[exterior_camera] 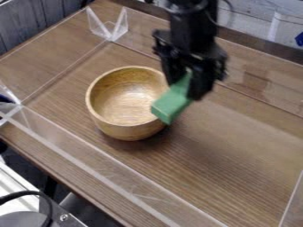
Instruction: Put the green block in the brown bowl
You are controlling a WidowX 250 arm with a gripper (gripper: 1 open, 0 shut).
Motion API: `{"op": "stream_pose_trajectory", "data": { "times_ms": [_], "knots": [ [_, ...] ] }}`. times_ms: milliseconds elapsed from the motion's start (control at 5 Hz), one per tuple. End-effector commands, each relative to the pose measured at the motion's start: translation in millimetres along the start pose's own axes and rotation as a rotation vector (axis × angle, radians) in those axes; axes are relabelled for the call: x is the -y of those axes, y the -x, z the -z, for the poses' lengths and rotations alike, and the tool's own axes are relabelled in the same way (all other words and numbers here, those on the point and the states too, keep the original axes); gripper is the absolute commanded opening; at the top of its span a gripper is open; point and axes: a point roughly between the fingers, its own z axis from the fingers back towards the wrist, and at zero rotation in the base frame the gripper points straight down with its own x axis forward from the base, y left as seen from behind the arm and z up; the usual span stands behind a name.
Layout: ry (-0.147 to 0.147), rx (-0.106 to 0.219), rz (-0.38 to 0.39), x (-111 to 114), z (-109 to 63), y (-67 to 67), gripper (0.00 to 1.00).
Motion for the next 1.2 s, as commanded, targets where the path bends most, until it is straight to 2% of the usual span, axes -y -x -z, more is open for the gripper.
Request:
{"op": "stream_pose_trajectory", "data": {
  "times_ms": [0, 200, 400, 1000],
  "knots": [
    [-0.026, 0.063, -0.007, -31, -20.6, -6.6, 0.00],
    [-0.034, 0.049, -0.030, -59, -20.1, -3.3, 0.00],
    [-0.045, 0.033, -0.049, -75, -12.9, 2.6, 0.00],
    [-0.066, -0.009, -0.064, -97, 9.2, 16.1, 0.00]
  ]
}}
